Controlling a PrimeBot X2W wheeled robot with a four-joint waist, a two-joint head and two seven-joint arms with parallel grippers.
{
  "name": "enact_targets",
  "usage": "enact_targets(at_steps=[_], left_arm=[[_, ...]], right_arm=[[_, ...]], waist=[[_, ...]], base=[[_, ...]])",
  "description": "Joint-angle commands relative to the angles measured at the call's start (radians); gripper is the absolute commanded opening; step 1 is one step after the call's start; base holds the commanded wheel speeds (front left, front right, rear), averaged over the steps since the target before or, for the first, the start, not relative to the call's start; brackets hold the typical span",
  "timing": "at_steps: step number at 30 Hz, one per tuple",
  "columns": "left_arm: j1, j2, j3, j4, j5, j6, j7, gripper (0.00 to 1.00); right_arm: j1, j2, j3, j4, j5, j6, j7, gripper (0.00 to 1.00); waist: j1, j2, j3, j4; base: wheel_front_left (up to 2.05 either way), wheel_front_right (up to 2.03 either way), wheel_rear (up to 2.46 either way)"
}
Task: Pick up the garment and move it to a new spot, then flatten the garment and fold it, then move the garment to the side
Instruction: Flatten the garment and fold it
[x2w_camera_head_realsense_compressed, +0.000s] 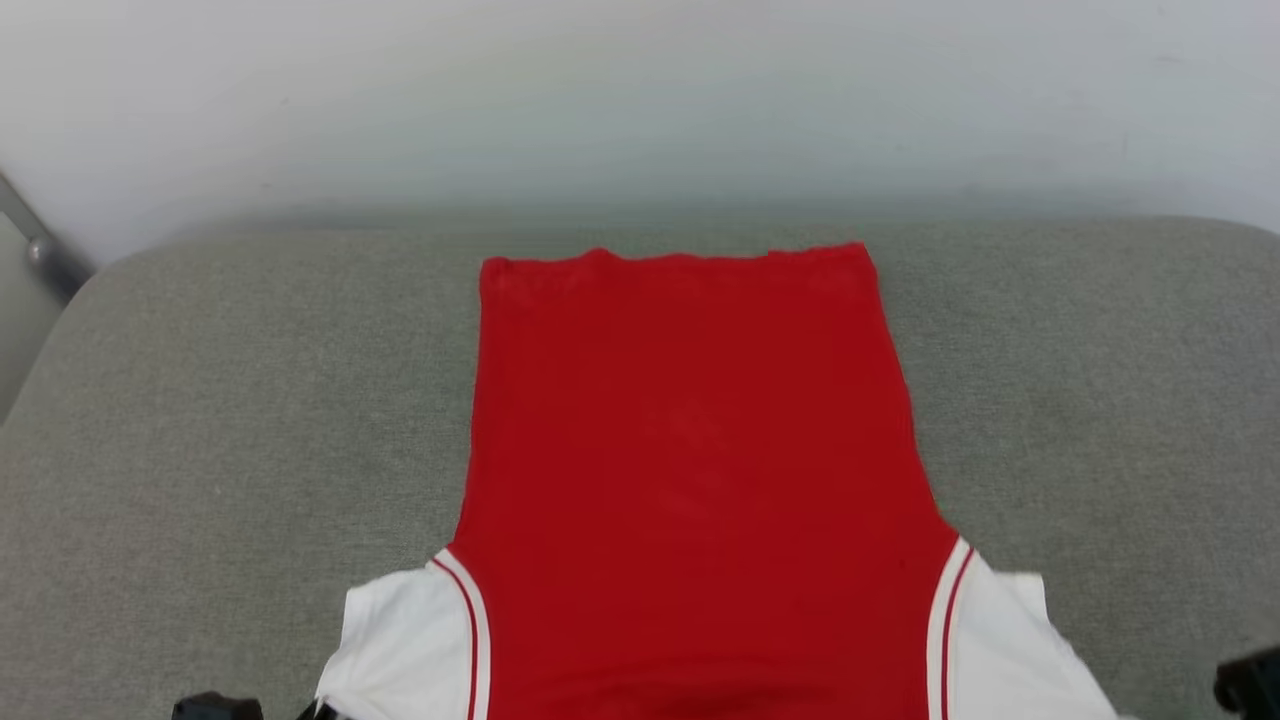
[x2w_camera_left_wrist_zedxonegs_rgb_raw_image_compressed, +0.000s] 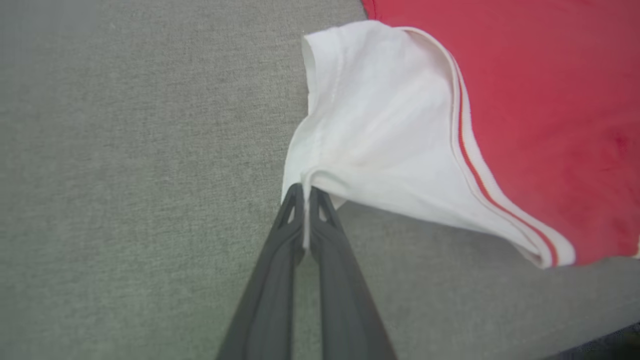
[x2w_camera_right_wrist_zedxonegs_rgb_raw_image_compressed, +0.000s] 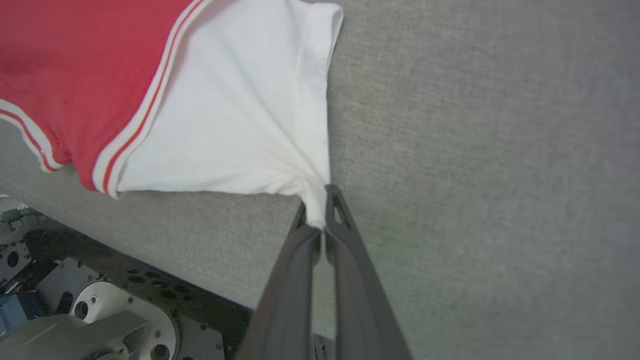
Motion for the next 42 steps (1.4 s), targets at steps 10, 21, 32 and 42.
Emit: enact_targets(at_steps=[10, 21, 32, 42], left_arm=[[0.067, -0.016, -0.008, 0.023, 0.000, -0.018, -0.002, 0.00], [0.042, -0.047, -0.022, 0.034, 0.041, -0.026, -0.002, 0.00], [-0.079, -0.058, -0.033, -0.033, 0.127, -0.013, 0.011, 0.00], [-0.213, -0.107, -0.040, -0.116, 0.230, 0.016, 0.009, 0.00]], right_arm=[[0.188, 0.027, -0.104, -0.109, -0.014, -0.001, 0.154, 0.00], [0.060, 0.012, -0.225, -0.196, -0.014, -0.001, 0.182, 1.00], [-0.419, -0.151, -0.178, -0.214, 0.037, -0.001, 0.412, 1.00], [-0.918, -0.213, -0.013, -0.081, 0.097, -0.001, 0.927, 1.00]], waist=[[0.0002, -0.0001, -0.028, 0.004], [0.0002, -0.0001, -0.031, 0.029], [0.0002, -0.0001, 0.086, 0.122], [0.0002, -0.0001, 0.310, 0.260]], base=[[0.00, 0.00, 0.00], [0.00, 0.00, 0.00], [0.00, 0.00, 0.00], [0.00, 0.00, 0.00]])
